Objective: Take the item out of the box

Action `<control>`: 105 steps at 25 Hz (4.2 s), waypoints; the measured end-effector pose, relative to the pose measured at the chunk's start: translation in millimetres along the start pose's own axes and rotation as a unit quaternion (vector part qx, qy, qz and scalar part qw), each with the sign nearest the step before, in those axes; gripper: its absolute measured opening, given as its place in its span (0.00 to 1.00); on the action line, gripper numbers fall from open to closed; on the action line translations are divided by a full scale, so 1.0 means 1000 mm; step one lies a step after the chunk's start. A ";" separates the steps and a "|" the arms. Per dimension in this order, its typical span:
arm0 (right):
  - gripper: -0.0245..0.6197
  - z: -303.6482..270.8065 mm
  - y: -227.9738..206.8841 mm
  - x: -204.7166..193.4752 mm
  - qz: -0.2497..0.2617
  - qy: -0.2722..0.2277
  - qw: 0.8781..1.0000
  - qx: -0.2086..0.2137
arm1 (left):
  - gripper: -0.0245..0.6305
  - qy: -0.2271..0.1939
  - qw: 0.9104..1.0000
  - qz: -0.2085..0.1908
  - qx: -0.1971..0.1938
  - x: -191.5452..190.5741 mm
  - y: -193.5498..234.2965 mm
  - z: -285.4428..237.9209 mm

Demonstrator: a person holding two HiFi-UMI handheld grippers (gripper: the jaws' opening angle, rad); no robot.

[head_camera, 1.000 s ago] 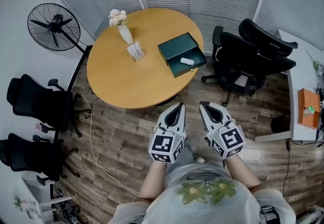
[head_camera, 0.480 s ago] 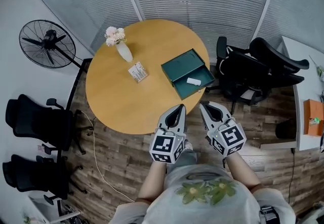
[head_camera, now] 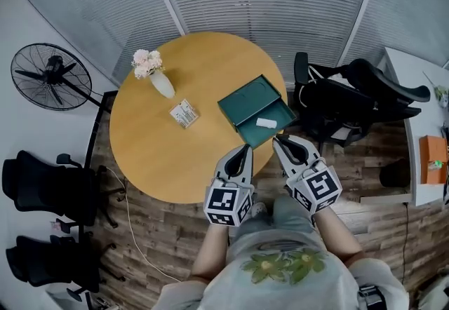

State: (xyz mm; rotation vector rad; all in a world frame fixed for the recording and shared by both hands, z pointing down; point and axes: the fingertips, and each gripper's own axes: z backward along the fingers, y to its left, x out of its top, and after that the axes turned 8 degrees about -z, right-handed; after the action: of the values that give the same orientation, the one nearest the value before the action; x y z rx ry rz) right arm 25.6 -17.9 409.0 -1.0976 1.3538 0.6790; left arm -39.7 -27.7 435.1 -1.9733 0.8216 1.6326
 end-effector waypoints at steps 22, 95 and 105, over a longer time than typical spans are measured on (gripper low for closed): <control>0.32 -0.081 -0.060 0.027 0.040 0.024 0.996 0.073 | 0.04 0.018 0.999 0.009 0.047 0.013 0.050 -0.079; 0.32 -0.175 -0.155 -0.218 0.131 0.373 0.913 0.097 | 0.04 0.082 0.988 0.055 0.117 -0.036 0.112 -0.095; 0.32 -0.179 -0.160 -0.248 0.143 0.420 0.889 0.115 | 0.04 0.089 0.985 0.061 0.134 -0.041 0.120 -0.092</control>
State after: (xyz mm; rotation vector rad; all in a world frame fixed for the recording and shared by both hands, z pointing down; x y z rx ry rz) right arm 57.3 -190.1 706.2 -1.0406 2.3088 0.2114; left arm -62.2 -169.7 497.4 -1.9254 1.1835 1.3397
